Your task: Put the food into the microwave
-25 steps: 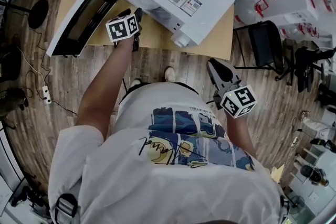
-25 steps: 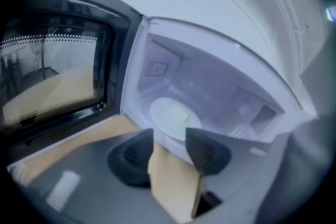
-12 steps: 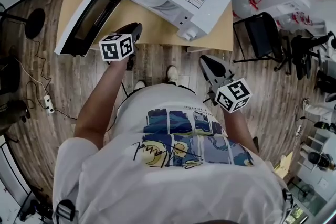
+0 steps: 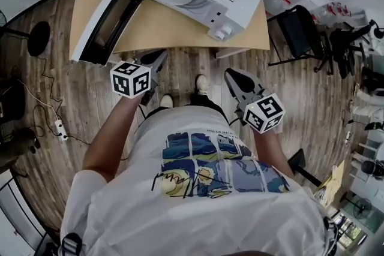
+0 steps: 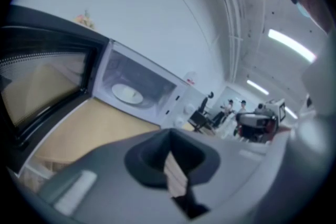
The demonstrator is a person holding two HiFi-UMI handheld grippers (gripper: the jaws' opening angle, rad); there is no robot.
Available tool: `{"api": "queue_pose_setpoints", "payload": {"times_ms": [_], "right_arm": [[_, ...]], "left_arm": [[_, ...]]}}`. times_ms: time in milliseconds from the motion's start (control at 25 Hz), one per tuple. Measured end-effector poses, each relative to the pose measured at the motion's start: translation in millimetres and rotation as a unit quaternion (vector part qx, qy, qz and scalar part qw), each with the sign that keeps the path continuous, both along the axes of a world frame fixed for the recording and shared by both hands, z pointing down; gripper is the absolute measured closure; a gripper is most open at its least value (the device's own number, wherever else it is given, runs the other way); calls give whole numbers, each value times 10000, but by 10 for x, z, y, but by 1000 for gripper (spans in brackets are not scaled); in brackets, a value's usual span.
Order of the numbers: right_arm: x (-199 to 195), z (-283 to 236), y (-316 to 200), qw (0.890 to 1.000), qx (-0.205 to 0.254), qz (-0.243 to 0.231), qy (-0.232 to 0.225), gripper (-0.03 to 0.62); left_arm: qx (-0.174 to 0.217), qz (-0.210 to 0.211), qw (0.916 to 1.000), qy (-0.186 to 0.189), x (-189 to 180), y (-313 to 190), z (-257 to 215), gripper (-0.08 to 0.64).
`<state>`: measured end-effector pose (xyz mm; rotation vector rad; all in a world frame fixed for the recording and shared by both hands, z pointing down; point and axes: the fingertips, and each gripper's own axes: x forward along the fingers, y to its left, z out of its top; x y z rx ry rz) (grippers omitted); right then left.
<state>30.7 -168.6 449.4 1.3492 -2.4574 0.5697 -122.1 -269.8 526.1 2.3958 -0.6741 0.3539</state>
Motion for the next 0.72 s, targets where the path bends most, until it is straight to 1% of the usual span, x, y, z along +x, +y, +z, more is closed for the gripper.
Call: {"api": "queue_pose_setpoints", "payload": {"times_ms": [160, 320, 440, 720], "right_arm": [[-160, 13, 129, 10000, 29, 64, 8, 572], [-309, 99, 268, 9999, -30, 136, -23, 575], [-438, 118, 342, 9999, -48, 102, -13, 577], [-464, 63, 426, 9996, 11, 182, 204, 580]], "left_arm": [[62, 360, 9993, -20, -74, 212, -81, 552], [54, 404, 9991, 73, -98, 358, -82, 552], [44, 447, 9989, 131, -140, 452, -84, 552], [167, 693, 9972, 209, -155, 578, -193, 552]]}}
